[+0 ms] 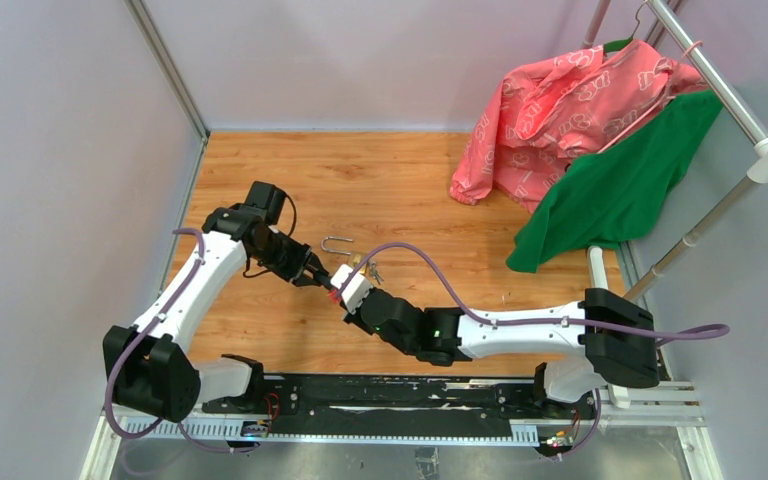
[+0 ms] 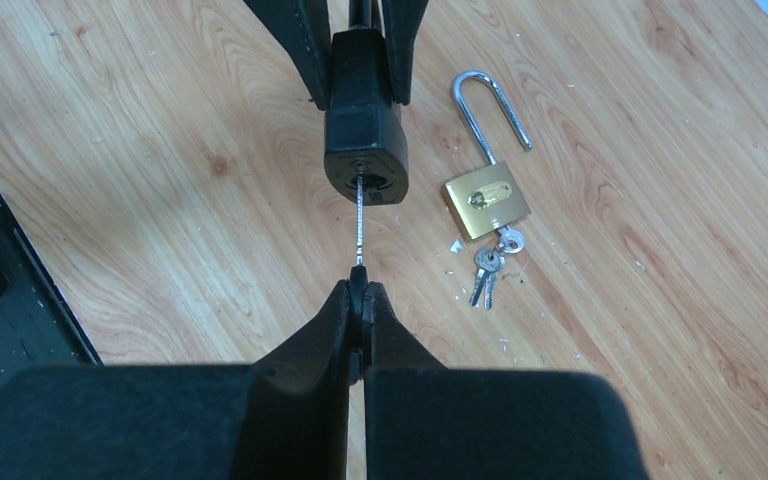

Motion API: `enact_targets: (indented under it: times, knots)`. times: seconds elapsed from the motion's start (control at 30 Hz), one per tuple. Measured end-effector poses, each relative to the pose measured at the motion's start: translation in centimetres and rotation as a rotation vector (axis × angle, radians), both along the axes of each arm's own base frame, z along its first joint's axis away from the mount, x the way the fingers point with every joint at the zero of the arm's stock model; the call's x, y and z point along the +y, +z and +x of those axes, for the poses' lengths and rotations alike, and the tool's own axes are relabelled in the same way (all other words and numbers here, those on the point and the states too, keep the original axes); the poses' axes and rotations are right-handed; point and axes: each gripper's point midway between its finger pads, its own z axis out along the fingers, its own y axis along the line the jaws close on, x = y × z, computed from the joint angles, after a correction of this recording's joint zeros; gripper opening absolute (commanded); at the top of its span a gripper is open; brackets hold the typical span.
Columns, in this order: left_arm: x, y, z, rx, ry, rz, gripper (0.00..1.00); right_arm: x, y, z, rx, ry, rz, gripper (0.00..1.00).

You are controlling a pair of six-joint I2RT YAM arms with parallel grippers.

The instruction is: Unlock with the key

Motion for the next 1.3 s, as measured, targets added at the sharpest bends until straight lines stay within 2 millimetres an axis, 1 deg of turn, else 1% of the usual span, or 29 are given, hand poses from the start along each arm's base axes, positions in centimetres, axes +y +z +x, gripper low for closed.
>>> enact_targets:
  times: [0.2, 0.8, 1.07, 1.3]
  knots:
    - [-0.03, 0.08, -0.04, -0.001, -0.001, -0.004, 0.0, -0.01, 0.33, 0.24, -0.011, -0.011, 0.003, 0.0]
    - [0.19, 0.0, 0.1, -0.006, 0.002, 0.006, 0.0, 0.46, 0.17, 0.6, -0.062, 0.012, -0.022, 0.0]
    - [0.32, -0.06, 0.12, -0.007, 0.003, 0.012, 0.0, 0.66, -0.05, 0.47, -0.081, 0.042, -0.036, 0.0]
    - [0.38, -0.11, 0.02, -0.006, -0.001, 0.016, 0.0, 0.69, -0.26, 0.46, -0.138, 0.087, -0.058, 0.0]
